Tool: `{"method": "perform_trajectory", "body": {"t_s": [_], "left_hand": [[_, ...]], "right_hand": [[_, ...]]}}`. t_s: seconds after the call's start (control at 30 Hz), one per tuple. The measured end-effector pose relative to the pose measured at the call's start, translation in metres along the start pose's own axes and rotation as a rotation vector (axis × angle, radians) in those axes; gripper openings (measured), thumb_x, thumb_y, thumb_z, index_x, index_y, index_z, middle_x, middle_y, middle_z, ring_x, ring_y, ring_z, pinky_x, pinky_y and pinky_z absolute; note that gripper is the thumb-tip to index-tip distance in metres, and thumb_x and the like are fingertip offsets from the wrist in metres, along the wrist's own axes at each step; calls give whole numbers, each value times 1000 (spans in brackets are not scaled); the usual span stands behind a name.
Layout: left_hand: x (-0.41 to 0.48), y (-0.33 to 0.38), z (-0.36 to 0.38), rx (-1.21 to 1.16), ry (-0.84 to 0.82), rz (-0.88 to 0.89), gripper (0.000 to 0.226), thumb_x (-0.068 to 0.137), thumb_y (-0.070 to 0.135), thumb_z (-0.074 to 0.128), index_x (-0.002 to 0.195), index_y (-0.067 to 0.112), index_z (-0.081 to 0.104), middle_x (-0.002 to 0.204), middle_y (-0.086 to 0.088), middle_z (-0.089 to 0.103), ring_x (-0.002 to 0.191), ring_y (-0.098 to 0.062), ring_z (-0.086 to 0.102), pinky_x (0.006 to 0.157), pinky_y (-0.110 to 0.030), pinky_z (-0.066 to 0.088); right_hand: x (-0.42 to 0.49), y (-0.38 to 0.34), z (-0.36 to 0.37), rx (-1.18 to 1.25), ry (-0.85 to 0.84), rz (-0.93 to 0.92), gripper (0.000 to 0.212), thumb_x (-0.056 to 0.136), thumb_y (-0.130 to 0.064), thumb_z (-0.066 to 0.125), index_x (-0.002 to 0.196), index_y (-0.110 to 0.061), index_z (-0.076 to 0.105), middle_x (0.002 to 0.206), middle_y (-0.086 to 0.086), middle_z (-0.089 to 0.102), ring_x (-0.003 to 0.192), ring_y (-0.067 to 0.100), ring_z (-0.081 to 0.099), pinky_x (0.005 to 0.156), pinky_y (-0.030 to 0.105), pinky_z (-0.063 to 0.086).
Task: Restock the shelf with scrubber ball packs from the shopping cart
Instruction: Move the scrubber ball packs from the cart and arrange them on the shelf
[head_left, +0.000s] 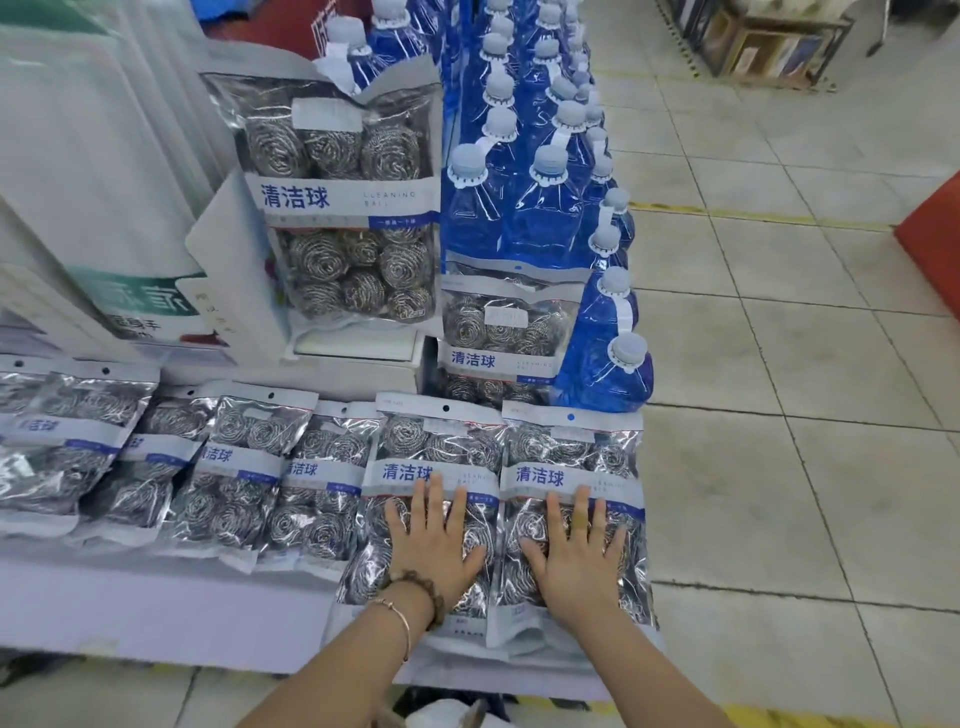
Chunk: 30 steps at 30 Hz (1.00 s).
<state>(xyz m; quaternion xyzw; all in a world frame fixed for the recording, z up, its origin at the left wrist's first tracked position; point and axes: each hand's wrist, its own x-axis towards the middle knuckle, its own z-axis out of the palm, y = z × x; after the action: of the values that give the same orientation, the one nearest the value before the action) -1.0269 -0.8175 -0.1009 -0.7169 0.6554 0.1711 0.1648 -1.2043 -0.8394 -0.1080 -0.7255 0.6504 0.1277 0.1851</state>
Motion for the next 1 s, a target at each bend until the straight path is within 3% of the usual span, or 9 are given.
{"method": "perform_trajectory", "body": {"t_s": [0.07,0.13,0.2,0.3,0.4,0.5,0.67,0.8,1.0], "left_hand": [[-2,-2,-2,-24,-2,-3,88,65,72,-24,136,21,-27,140,-12,-37,130,-29,-32,105,-61,-13],[-4,-5,-5,-63,-11,-13,78,80,70,-3,141,24,-20,143,-8,-34,135,-28,-27,107,-58,-13],[-6,-8,-12,-145,-10,-9,73,89,63,21,145,28,-10,149,-5,-26,140,-25,-18,110,-54,-9],[-19,-17,-21,-398,69,-46,61,93,49,35,146,30,11,155,1,-2,142,-20,8,116,-47,8],[-45,-34,-32,-616,205,-133,47,94,38,41,139,29,33,146,5,31,115,-12,50,101,-36,42],[-72,-60,-42,-765,345,-277,35,93,29,46,128,28,49,128,8,47,77,-10,60,71,-26,54],[-114,-111,-33,-899,454,-401,30,92,24,50,121,25,54,125,5,52,101,-13,55,84,-29,48],[-155,-156,-12,-952,545,-511,29,91,18,52,119,21,57,121,3,55,105,-12,54,86,-26,45],[-226,-237,33,-1036,598,-688,28,91,20,53,118,20,58,115,2,56,92,-8,53,80,-21,43]], "right_hand": [[-2,3,-4,20,-1,-2,106,49,-76,-41,142,-30,-23,148,8,-32,136,27,-28,110,54,-12],[-4,6,-9,62,3,-11,94,68,-80,-18,148,-31,-11,154,6,-22,142,29,-18,111,52,-10],[-5,8,-18,147,28,-15,74,90,-66,23,150,-28,2,158,6,-6,145,26,-5,114,50,-2],[-6,0,-29,299,142,-68,65,94,-41,47,148,-19,19,153,8,26,140,25,25,115,43,22],[-10,-27,-39,492,168,-178,46,93,-27,51,137,-16,41,133,8,50,114,25,51,99,41,41],[-16,-67,-45,564,123,-332,40,94,-24,52,133,-16,47,117,4,56,85,16,54,82,34,45],[-34,-131,-46,515,30,-583,40,94,-23,53,133,-17,48,130,4,52,97,18,58,86,29,43],[-52,-182,-37,442,-59,-709,38,95,-24,51,132,-18,49,121,0,54,79,6,52,73,25,38],[-93,-286,-10,393,-159,-809,38,96,-25,49,134,-19,47,135,0,49,119,18,49,95,29,38]]}}
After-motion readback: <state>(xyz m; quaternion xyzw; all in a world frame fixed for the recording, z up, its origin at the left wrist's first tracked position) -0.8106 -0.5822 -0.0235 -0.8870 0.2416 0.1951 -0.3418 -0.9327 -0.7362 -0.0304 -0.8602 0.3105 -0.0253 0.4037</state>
